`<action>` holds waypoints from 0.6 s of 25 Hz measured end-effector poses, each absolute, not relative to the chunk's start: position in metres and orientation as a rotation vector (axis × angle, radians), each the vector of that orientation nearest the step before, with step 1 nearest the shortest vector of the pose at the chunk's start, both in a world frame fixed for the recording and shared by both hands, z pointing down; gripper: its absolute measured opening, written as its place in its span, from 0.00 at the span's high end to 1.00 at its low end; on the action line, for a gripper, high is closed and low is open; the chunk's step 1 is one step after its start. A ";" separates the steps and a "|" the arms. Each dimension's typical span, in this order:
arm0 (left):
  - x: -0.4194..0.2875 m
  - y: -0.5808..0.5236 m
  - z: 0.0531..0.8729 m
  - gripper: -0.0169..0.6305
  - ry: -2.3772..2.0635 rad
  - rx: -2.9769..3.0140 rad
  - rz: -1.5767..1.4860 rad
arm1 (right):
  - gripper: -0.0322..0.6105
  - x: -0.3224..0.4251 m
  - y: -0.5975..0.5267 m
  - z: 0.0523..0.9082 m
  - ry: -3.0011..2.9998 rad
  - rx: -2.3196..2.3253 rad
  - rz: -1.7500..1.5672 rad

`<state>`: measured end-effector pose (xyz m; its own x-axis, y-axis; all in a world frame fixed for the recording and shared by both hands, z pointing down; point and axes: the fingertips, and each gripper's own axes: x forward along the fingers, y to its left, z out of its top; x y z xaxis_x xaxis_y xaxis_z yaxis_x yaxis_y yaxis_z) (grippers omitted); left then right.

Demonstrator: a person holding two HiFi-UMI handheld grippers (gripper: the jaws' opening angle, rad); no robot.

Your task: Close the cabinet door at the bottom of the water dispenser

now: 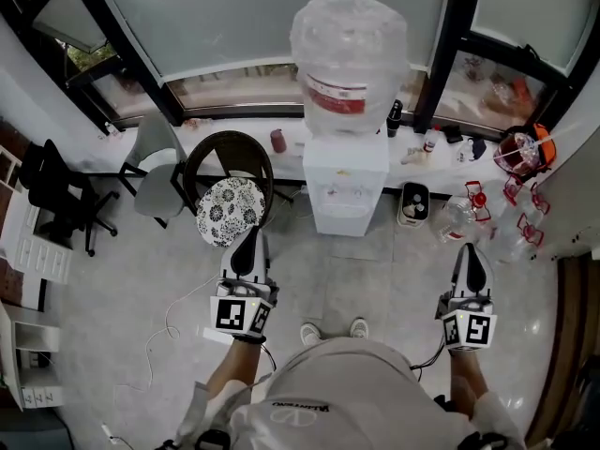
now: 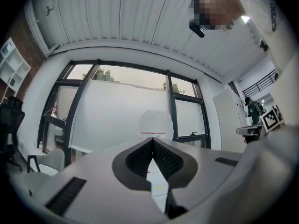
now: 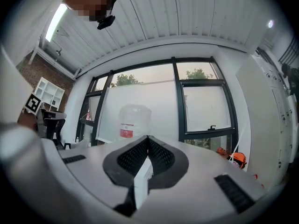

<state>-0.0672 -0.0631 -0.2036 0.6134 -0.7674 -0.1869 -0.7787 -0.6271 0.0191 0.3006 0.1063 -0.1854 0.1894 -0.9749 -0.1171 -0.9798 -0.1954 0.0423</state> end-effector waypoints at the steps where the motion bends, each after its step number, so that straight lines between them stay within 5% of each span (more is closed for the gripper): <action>1: -0.069 -0.062 -0.204 0.96 1.327 -2.762 0.275 | 0.92 0.299 0.108 -0.186 1.965 -2.391 0.185; 15: -0.067 -0.054 -0.202 0.96 1.292 -2.778 0.262 | 0.93 0.289 0.113 -0.193 1.950 -2.395 0.193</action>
